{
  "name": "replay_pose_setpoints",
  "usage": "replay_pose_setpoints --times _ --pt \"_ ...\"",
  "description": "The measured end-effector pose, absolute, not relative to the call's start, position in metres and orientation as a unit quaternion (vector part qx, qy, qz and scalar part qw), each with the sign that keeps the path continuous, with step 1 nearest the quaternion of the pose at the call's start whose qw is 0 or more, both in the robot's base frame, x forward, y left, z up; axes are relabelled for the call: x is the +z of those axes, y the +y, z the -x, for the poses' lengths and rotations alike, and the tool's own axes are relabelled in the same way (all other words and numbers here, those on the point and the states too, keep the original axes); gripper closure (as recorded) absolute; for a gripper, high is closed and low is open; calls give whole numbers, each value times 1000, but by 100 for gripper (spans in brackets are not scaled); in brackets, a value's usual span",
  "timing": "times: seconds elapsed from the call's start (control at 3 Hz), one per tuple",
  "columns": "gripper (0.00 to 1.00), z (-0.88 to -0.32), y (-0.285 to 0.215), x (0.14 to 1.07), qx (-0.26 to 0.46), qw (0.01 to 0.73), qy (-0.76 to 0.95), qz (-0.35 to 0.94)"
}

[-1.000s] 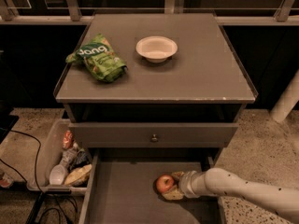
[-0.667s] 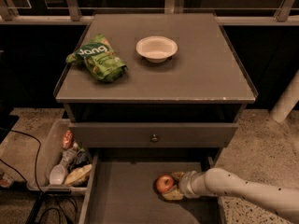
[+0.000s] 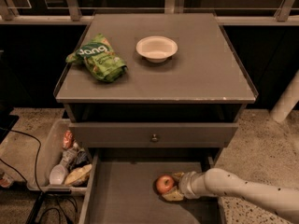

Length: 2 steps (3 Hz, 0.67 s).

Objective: Place apple into middle drawer

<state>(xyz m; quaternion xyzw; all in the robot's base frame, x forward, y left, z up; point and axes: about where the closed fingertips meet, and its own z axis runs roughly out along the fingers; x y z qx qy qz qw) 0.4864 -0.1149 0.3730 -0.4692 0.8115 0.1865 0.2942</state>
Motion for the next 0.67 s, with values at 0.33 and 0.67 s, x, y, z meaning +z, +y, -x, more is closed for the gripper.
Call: replay_pose_setpoints --times 0.33,0.67 --pt "0 -486 -115 373 187 294 811 469" --pt "0 -486 -115 373 187 294 811 469"
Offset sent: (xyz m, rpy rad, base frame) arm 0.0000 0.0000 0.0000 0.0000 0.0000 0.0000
